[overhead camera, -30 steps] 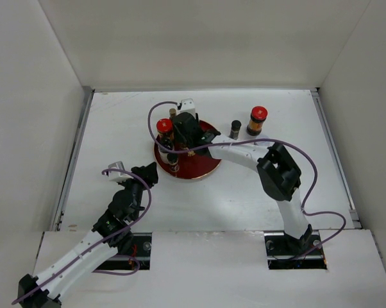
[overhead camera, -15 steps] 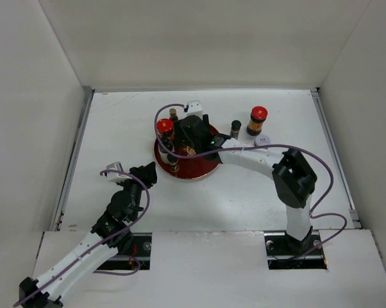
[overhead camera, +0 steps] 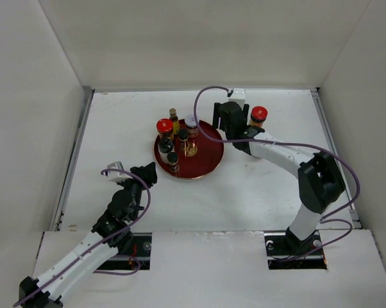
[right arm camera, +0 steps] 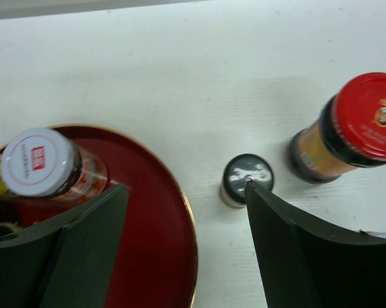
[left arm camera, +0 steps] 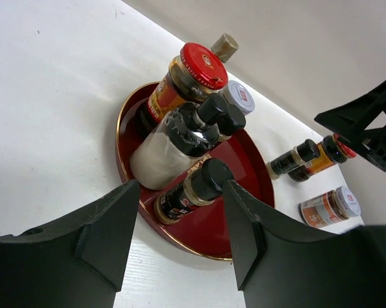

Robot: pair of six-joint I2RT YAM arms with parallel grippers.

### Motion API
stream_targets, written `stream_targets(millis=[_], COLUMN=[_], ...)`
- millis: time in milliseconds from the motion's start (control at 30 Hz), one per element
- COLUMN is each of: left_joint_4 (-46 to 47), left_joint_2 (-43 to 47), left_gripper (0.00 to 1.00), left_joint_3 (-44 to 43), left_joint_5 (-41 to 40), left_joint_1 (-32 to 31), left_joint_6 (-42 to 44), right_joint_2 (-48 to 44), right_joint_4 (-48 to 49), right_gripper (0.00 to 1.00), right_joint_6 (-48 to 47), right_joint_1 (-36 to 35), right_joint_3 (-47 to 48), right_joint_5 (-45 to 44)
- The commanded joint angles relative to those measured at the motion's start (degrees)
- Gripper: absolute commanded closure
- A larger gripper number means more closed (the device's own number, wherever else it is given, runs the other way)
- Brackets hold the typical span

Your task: Organize the condiment bottles

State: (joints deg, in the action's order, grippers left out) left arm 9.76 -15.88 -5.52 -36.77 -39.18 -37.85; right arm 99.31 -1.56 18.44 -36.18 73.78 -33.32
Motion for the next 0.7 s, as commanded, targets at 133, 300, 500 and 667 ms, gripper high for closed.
stream_targets(millis=[133, 300, 500, 667], left_joint_4=[3.3, 3.3, 3.5, 3.6], left_joint_2=[-0.8, -0.8, -1.0, -1.3], left_gripper=[0.48, 0.47, 0.47, 0.47], left_joint_3=[-1.0, -1.0, -0.7, -0.8], left_joint_5=[1.0, 1.3, 1.1, 1.4], left_joint_1=[-0.2, -0.1, 0.0, 0.1], left_joint_6=[0.2, 0.2, 0.1, 0.1], right_joint_2=[1.7, 5.4, 6.8, 7.3], right_joint_4=[1.0, -1.3, -0.3, 0.3], right_gripper=[0.17, 0.18, 0.20, 0.28], right_joint_6=[-0.1, 0.9, 1.3, 1.4], right_joint_1=[2.3, 4.0, 4.9, 5.8], right_joint_3=[0.7, 2.1, 2.4, 2.8], right_joint_5=[-3.5, -3.2, -3.5, -2.4])
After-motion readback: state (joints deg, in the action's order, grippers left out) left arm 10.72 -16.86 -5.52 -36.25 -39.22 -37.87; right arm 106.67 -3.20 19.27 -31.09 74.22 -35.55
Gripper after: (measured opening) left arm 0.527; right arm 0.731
